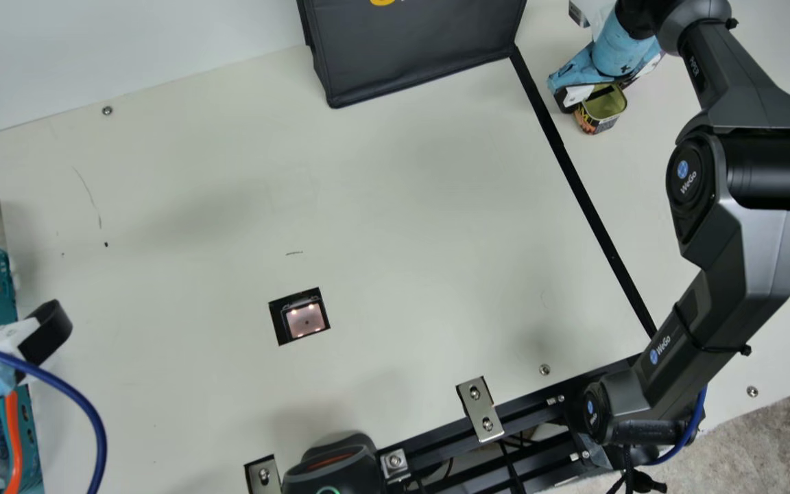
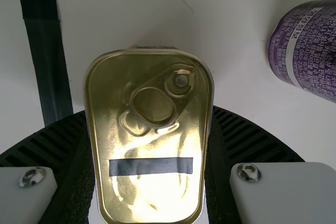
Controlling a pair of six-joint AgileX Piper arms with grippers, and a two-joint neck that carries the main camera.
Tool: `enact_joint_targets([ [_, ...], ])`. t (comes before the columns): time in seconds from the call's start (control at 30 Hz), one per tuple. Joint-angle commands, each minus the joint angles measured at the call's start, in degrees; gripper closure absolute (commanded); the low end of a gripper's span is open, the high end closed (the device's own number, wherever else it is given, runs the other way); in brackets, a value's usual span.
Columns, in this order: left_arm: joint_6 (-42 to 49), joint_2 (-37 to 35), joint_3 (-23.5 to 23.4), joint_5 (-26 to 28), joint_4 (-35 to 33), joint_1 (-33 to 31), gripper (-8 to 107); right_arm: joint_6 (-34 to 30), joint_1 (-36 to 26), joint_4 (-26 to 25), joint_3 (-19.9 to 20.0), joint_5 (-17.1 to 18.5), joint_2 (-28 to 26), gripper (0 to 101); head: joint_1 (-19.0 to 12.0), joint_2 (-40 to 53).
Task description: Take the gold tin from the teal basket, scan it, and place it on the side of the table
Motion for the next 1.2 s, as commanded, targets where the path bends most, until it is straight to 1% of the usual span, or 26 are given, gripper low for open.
enact_joint_targets([
  [0.0,0.0,0.0,0.0,0.0,0.0,0.0,9,0.11,0.0,-0.37,-0.05,-0.16,0.11,75,-1.66,-0.13],
  [0.67,0.0,0.0,0.0,0.0,0.0,0.0,9,1.17,0.04,-1.7,0.5,-0.97,0.34,8,-1.66,-0.13],
  [0.7,0.0,0.0,0.0,0.0,0.0,0.0,9,1.19,0.05,-1.66,0.5,-0.95,0.29,6,-1.66,-0.13],
  [0.93,0.0,0.0,0.0,0.0,0.0,0.0,9,2.05,0.85,-1.86,1.06,-0.34,-1.14,6,-1.66,-0.13],
  [1.17,0.0,0.0,0.0,0.0,0.0,0.0,9,5.1,3.45,-4.96,3.17,0.1,-5.12,6,-1.66,-0.13],
])
